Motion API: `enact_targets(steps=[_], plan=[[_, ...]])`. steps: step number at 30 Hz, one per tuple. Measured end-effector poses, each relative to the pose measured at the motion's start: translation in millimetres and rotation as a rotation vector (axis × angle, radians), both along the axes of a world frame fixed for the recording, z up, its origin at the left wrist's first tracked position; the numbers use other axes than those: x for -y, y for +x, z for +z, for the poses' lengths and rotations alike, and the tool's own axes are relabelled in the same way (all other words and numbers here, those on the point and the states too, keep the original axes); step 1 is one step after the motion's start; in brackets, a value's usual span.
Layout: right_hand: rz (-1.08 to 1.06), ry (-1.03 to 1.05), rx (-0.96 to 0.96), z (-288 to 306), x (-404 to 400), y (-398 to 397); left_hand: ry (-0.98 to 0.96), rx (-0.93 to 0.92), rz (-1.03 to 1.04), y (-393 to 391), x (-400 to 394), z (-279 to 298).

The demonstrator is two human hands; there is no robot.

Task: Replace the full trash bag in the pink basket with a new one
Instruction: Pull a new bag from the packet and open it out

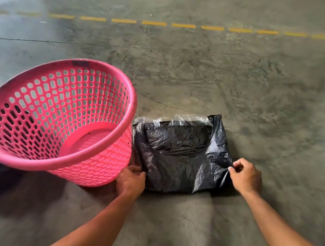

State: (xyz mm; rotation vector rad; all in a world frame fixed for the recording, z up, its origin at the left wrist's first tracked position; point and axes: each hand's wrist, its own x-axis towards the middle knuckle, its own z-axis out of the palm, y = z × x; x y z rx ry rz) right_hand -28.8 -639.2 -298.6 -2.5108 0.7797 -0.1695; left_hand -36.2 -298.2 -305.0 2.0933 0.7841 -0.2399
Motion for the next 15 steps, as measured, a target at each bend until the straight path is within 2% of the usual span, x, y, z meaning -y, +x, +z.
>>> enact_targets(steps=[3, 6, 11, 15], plan=[[0.058, -0.042, 0.163, 23, 0, -4, -0.003, 0.236, -0.128, 4, 10, 19], [0.071, 0.017, 0.266, 59, 4, 2, -0.080, 0.445, -0.271, 12, 25, 52], [0.151, 0.172, 0.445, 141, 2, 18, -0.442, 0.618, -0.427, 35, 49, 125], [0.118, 0.511, 0.649, 213, -11, 36, -0.853, 0.600, -0.404, 54, 57, 207]])
